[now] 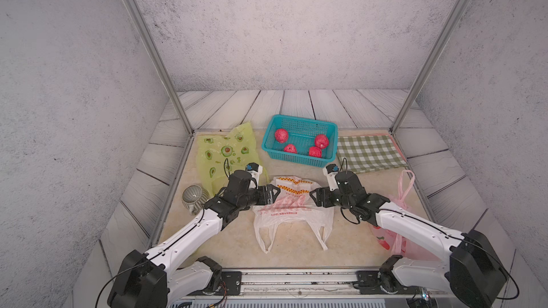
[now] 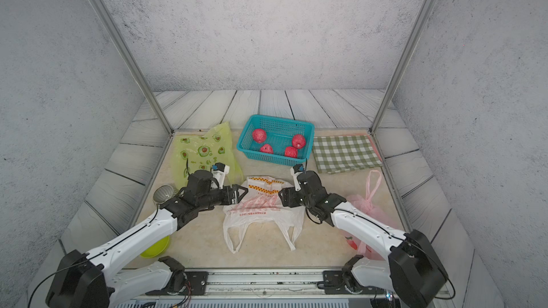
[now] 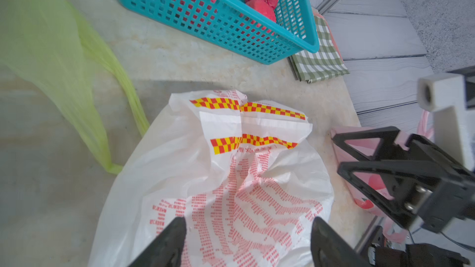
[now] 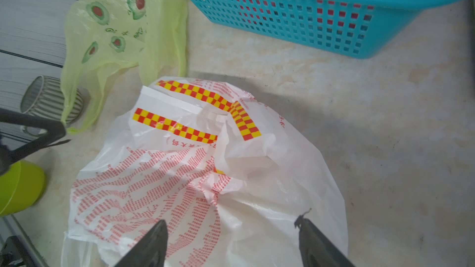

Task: Untie the knot of a plastic bag & take out the apple
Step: Adjust the plastic bag at the center of the board, then pick up the plastic bag at the center of the board.

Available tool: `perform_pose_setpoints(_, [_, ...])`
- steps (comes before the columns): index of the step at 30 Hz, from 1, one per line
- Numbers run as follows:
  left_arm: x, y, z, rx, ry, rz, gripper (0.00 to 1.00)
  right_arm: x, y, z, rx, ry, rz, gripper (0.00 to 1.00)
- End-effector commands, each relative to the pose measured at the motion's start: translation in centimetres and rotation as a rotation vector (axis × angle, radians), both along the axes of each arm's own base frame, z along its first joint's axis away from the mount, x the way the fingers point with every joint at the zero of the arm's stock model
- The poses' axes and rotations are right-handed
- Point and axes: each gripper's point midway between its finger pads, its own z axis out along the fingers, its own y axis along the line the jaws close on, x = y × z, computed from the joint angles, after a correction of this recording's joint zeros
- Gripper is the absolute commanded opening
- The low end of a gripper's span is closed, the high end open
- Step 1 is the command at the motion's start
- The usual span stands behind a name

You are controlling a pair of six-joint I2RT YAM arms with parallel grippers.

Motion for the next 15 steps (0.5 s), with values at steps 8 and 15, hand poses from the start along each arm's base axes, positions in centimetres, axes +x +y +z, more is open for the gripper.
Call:
perform_pose_setpoints(8, [3.6,0.7,-7.9,0.347,0.123,-0.058,0.77,-1.5,-2.1,0.5,-0.079,-0.016,0.009,0.83])
perform_pose_setpoints(15, [3.6,-0.7,-10.1,0.322,0.163,-0.11,0.81,-2.3,-2.4,-1.4,-0.076,0.011,0.008,0.83])
